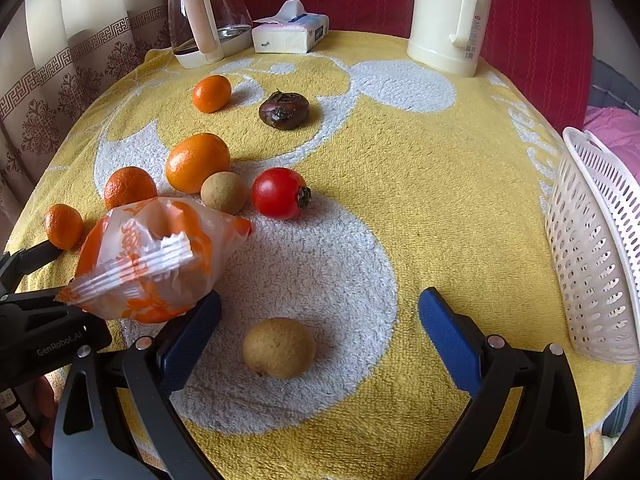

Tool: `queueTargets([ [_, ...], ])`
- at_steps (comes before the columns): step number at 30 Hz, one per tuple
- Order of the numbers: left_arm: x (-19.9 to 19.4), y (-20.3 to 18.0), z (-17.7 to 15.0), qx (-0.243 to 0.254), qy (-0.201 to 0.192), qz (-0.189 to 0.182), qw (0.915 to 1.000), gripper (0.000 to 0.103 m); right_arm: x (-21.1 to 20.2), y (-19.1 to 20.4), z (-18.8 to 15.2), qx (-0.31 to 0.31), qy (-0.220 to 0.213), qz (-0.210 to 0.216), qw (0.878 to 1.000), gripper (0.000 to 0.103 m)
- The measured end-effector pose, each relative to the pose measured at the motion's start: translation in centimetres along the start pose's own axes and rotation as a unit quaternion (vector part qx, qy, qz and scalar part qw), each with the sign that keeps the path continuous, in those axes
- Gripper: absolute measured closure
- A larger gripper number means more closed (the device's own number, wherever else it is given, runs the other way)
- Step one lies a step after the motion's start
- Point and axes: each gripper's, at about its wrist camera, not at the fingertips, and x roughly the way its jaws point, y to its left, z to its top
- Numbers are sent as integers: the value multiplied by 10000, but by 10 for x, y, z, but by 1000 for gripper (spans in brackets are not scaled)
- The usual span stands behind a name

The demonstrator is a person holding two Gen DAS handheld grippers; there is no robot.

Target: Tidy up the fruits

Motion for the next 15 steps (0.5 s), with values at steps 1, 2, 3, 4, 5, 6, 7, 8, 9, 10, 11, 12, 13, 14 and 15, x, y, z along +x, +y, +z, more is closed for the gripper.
queueTargets([
  [1, -1, -2, 1, 8, 1, 11, 10000, 5, 1, 1, 0, -25, 4, -19, 10000, 2],
  [2, -1, -2, 1, 12, 1, 20, 10000, 5, 1, 2, 1, -39, 20, -49, 10000, 2],
  [3, -1, -3, 2, 15, 2, 24, 10000, 5, 2, 3, 1, -47, 20, -65, 10000, 2],
  [4, -1, -3, 2, 12, 2, 22, 10000, 5, 2, 2, 1, -38, 23, -57, 10000, 2],
  [5, -1, -4, 2, 13, 2, 23, 10000, 5, 2, 2, 2, -33, 26, -57, 10000, 2],
  [6, -1, -3, 2, 15, 1, 25, 10000, 5, 2, 2, 2, -31, 30, -67, 10000, 2],
  [7, -1, -4, 1, 16, -1, 29, 10000, 5, 2, 2, 2, -30, 31, -74, 10000, 2],
  [8, -1, -4, 2, 17, -2, 33, 10000, 5, 2, 2, 1, -30, 27, -77, 10000, 2],
  [9, -1, -4, 1, 23, -6, 47, 10000, 5, 2, 2, 1, -32, 27, -72, 10000, 2],
  [10, -1, -4, 1, 20, -7, 45, 10000, 5, 2, 2, 1, -29, 26, -69, 10000, 2],
  [11, -1, -5, 1, 18, -9, 43, 10000, 5, 2, 2, 1, -23, 18, -64, 10000, 2],
  [12, -1, -5, 1, 18, -13, 42, 10000, 5, 2, 2, 1, -26, 9, -69, 10000, 2],
  [13, -1, -5, 1, 17, -13, 41, 10000, 5, 2, 2, 1, -25, 5, -66, 10000, 2],
  [14, -1, -5, 1, 12, -17, 34, 10000, 5, 2, 2, 1, -15, 12, -49, 10000, 2],
  [15, -2, -5, 1, 8, -19, 32, 10000, 5, 1, 2, 1, -12, 7, -45, 10000, 2],
])
